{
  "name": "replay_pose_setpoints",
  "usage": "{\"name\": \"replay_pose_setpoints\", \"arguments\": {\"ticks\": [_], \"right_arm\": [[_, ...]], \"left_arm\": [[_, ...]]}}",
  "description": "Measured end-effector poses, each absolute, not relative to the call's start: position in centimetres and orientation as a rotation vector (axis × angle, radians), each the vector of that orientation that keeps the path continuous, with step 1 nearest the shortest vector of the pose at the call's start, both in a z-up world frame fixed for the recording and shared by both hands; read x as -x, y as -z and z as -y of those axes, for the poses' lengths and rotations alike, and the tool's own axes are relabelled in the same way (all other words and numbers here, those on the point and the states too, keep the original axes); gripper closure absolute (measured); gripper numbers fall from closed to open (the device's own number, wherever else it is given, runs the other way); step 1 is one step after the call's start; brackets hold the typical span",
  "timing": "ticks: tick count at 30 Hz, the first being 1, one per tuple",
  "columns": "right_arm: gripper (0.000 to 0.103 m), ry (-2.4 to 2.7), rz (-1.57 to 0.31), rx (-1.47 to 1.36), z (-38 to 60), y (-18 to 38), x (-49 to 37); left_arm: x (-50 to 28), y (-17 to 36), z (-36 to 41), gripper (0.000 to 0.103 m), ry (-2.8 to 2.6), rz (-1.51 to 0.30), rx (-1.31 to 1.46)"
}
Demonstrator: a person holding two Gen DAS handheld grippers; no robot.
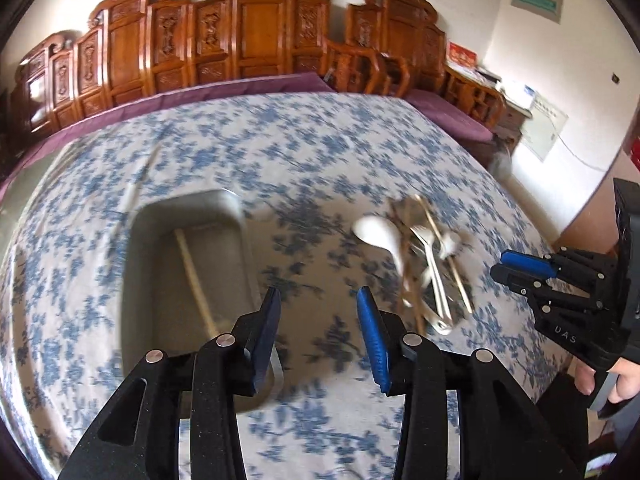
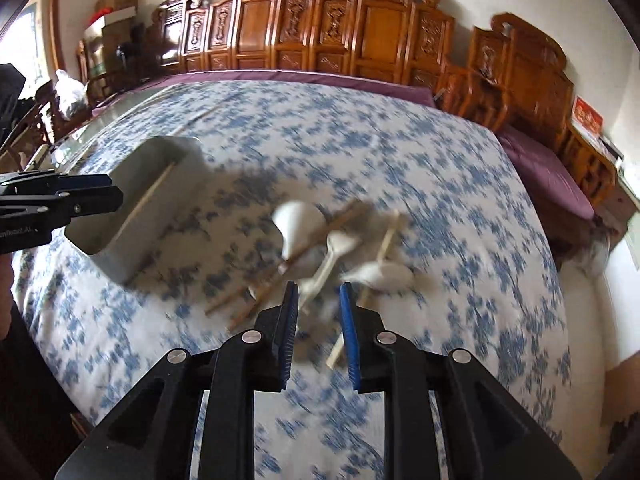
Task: Organize utensils
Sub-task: 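Lower the light wooden chopstick into the grey tray and open the right gripper, then grasp a dark brown chopstick with the left gripper while the right gripper moves to the pile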
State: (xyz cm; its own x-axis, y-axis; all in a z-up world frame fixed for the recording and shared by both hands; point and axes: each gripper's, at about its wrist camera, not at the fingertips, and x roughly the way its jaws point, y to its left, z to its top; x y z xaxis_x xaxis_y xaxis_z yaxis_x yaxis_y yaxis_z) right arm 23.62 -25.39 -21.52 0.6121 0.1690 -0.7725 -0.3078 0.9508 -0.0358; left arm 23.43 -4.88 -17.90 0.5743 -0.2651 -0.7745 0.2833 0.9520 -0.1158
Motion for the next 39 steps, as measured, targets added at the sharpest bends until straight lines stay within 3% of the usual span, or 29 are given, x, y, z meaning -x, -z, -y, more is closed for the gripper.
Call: {"name": "replay_pose_setpoints", "arguments": {"ticks": [13, 21, 27, 30, 39], "right_arm": [[0.080, -0.257, -0.913, 0.140, 28.5, 23.8, -23.5], [0.080, -0.246, -0.922, 0.137, 28.9, 24.0, -23.7], [0.080, -0.232, -0.921, 0.138, 28.8, 24.1, -23.7], [0.080, -0.218, -0.930, 0.121, 28.6, 24.3, -24.1], [0.080, -0.187, -0.998, 0.083, 27.8, 26.2, -26.2]], "left_arm": [[-24.6, 24.2, 11.2, 0.066, 0.418, -1.024, -0.084], [-25.3, 25.9, 12.3, 0.080, 0.438, -1.054, -0.108], [-25.9, 26.5, 13.0, 0.080, 0.452, -1.053, -0.108], [-26.0, 26.5, 13.2, 0.097, 0.475, -1.062, -0.098], [-25.2, 23.5, 12.2, 0.099, 0.505, -0.990, -0.070]]}}
